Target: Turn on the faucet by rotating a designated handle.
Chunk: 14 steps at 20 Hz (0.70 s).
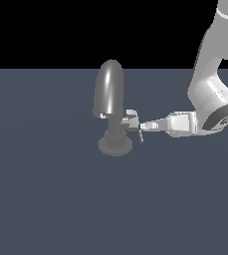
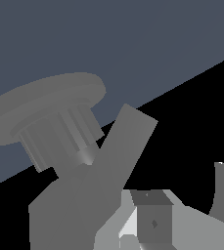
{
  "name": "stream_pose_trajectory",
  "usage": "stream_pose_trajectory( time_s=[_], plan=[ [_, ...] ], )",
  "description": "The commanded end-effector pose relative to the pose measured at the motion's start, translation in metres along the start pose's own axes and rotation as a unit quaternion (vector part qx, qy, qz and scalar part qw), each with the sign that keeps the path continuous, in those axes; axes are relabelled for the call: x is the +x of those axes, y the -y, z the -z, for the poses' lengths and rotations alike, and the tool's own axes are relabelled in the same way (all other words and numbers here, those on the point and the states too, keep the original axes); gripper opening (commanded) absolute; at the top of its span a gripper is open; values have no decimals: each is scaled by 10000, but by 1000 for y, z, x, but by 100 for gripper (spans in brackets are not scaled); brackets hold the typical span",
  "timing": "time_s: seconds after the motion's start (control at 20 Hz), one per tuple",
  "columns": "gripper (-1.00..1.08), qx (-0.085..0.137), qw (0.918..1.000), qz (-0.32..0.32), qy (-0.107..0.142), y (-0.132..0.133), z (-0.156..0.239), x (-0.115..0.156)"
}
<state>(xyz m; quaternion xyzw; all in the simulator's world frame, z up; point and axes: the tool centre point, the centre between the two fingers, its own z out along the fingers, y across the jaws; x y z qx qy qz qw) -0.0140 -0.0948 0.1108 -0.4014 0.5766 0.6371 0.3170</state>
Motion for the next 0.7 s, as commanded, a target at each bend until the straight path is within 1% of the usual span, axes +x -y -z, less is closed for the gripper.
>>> stream_pose_trajectory(
  time_s=[0.0,0.65],
  plan=[
    [-100,148,9998,-132,-9,19,0,25],
    [-100,169,9994,-311,24,47,1,57]
  ],
)
